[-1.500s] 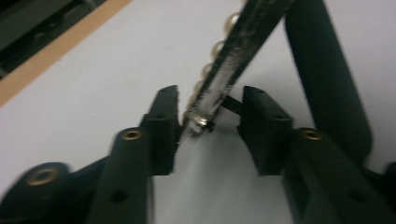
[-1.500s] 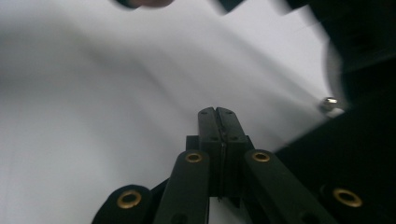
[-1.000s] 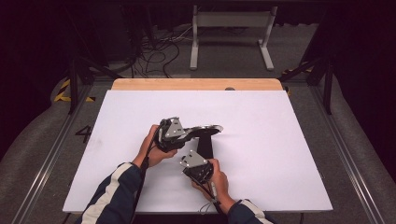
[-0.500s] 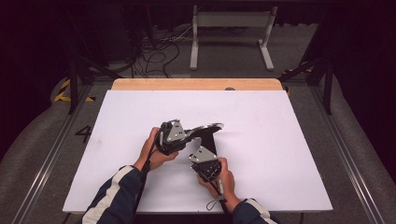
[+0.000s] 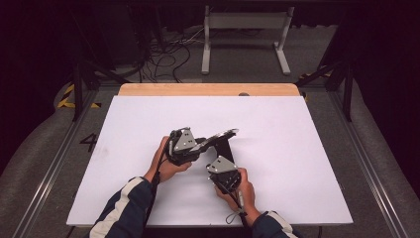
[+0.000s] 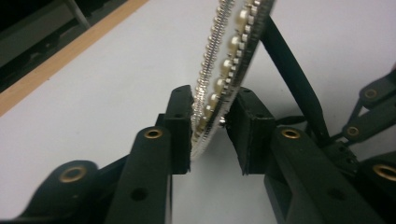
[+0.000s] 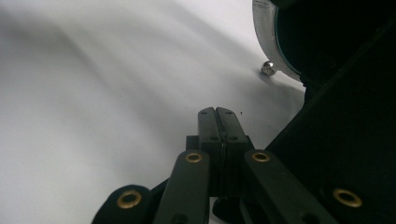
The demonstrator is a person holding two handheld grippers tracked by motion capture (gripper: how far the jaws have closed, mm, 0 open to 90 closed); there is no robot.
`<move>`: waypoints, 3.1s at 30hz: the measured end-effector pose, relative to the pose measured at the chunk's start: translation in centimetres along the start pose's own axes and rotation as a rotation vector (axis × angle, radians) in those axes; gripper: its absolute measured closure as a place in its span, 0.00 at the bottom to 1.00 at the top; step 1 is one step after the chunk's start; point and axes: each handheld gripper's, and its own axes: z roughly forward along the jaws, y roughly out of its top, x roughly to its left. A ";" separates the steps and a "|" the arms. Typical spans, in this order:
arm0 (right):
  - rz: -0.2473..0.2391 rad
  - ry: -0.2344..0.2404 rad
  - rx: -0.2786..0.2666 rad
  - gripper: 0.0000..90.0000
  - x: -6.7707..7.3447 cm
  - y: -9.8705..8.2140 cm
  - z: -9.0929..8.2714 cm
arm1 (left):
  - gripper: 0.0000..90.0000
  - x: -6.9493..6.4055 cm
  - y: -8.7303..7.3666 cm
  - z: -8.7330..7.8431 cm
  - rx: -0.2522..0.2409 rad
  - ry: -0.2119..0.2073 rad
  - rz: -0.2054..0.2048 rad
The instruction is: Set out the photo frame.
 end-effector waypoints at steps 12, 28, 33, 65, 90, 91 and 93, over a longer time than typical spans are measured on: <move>0.019 0.025 -0.007 1.00 -0.4 0.0 -0.5 | 0.75 0.2 -1.0 1.4 0.024 -0.017 -0.010; 0.081 0.001 -0.013 1.00 -2.0 -0.2 -0.9 | 0.86 -0.5 -0.7 1.0 0.082 0.033 0.056; 0.091 -0.009 -0.007 1.00 -2.4 -0.2 -1.0 | 0.87 -1.0 -0.6 0.7 0.095 0.047 0.060; 0.079 -0.036 -0.006 1.00 -1.2 0.6 0.4 | 0.87 -0.2 -1.7 2.0 0.133 0.061 0.058; 0.148 -0.063 -0.015 1.00 -2.7 -0.9 -0.8 | 0.88 -2.7 -0.7 1.8 0.206 0.124 0.173; 0.147 -0.061 -0.012 1.00 -2.8 -0.9 -0.8 | 0.88 -2.8 -0.7 1.8 0.204 0.127 0.170; 0.151 -0.053 -0.015 1.00 -2.9 -1.0 -0.9 | 0.88 -3.0 -0.7 1.8 0.198 0.125 0.160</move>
